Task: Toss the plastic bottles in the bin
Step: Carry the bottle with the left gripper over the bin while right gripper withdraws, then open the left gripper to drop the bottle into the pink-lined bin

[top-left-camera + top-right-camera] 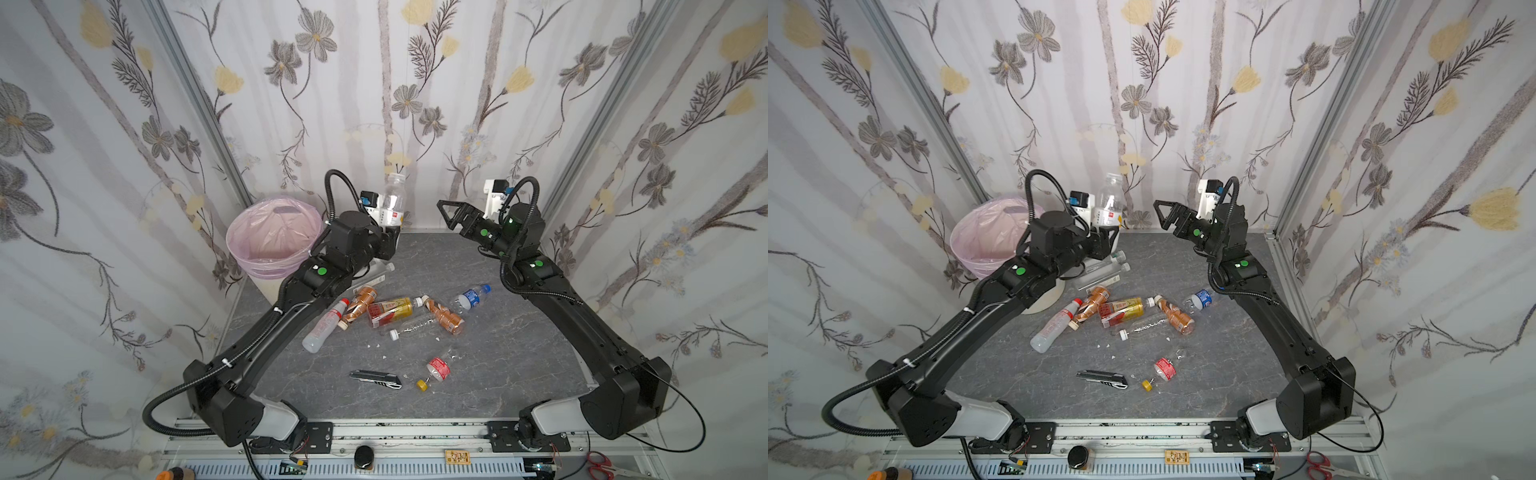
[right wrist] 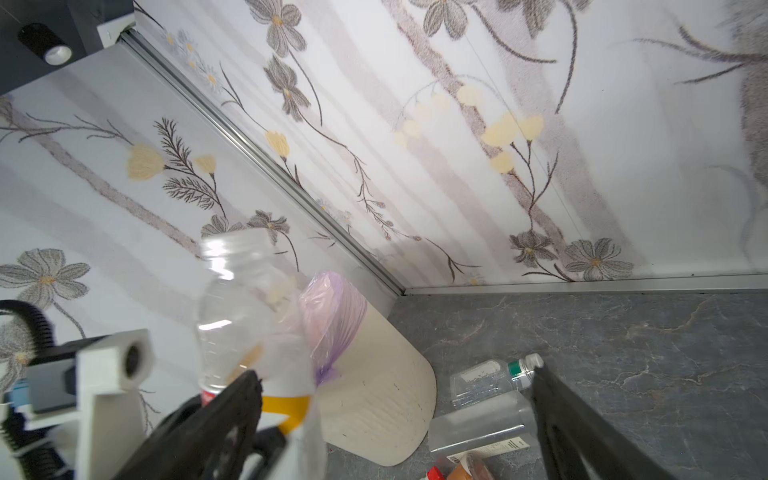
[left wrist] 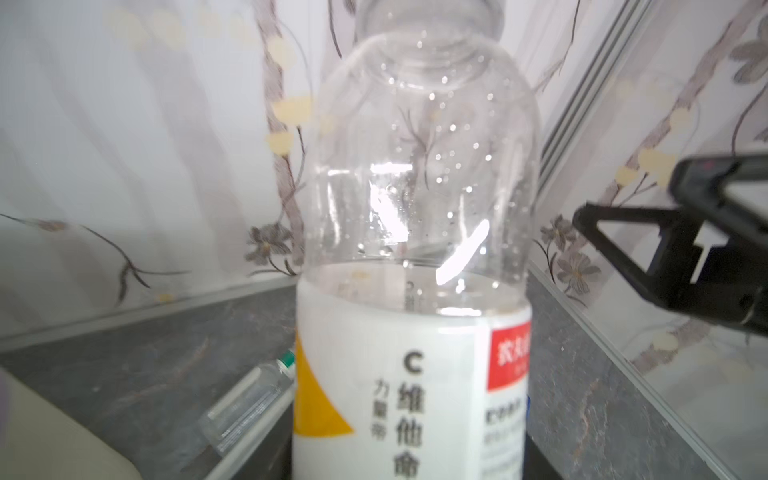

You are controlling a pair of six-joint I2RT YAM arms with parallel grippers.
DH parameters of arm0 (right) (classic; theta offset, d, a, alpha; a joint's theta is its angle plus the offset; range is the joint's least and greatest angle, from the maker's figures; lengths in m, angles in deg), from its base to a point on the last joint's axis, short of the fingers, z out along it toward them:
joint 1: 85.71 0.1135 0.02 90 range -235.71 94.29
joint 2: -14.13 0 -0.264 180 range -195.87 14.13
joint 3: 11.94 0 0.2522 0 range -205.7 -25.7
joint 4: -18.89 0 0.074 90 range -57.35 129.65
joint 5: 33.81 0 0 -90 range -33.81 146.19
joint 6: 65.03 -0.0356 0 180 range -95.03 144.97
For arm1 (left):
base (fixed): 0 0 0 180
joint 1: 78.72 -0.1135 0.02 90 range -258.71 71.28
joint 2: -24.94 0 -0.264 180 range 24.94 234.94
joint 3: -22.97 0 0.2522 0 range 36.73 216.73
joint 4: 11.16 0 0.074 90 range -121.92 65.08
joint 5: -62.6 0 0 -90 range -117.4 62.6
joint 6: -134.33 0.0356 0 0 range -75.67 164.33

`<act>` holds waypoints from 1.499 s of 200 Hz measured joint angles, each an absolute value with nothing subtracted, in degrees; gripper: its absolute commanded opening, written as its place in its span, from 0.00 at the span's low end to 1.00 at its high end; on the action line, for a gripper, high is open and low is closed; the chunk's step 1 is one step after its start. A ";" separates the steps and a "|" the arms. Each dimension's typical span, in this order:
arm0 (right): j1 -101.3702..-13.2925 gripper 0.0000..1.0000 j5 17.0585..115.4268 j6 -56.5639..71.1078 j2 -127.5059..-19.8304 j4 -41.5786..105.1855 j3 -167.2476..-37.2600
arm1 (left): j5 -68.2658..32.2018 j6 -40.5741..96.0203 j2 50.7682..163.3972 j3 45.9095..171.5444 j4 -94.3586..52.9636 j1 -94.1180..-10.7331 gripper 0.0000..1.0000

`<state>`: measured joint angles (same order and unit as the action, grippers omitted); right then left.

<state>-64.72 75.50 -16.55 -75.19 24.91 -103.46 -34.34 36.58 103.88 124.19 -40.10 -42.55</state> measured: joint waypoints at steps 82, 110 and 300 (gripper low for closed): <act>-65.49 1.00 75.81 -17.05 -74.35 23.40 -97.14 | -56.83 52.01 76.51 126.92 -24.29 -41.98 0.54; -65.16 1.00 76.42 -18.05 -75.10 22.15 -97.07 | -64.31 57.52 75.18 114.57 -16.34 -44.39 0.56; -61.90 1.00 74.47 -18.10 -78.94 19.64 -95.30 | -31.76 25.43 90.37 118.90 -40.97 -52.39 1.00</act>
